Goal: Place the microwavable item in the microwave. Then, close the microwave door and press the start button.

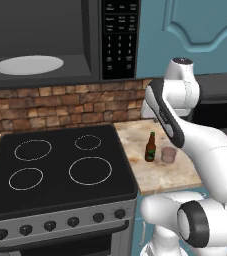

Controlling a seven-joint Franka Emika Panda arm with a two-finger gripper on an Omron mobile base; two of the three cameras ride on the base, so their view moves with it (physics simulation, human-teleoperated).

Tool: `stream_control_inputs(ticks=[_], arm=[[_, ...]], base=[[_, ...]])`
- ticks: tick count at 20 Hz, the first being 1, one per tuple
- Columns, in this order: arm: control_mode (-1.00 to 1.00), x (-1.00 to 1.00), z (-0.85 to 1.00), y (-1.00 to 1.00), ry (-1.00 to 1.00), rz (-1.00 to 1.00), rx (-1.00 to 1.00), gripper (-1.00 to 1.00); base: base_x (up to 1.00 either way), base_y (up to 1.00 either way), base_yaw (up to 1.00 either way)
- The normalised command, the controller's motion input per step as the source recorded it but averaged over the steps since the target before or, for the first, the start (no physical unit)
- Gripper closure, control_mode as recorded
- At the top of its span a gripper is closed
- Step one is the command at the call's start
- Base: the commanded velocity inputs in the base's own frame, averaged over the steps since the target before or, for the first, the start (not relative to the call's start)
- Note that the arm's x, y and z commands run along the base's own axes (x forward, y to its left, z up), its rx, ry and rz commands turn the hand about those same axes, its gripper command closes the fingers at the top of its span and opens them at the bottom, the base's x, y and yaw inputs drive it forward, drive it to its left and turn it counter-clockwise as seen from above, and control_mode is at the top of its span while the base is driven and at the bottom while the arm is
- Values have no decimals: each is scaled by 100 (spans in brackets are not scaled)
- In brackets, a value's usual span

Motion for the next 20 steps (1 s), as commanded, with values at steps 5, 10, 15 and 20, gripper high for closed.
stream_control_inputs(ticks=[5, 10, 15, 20], arm=[[-100, -17, -42, 0, -4, 0, -2, -100], [-100, -21, -97, -37, 2, 4, -5, -100], [-100, 14, -66, -75, 33, 6, -2, -100], [-100, 54, -16, -48, 28, 8, 0, -100]], base=[[0, 0, 0], [0, 0, 0], [0, 0, 0], [0, 0, 0]])
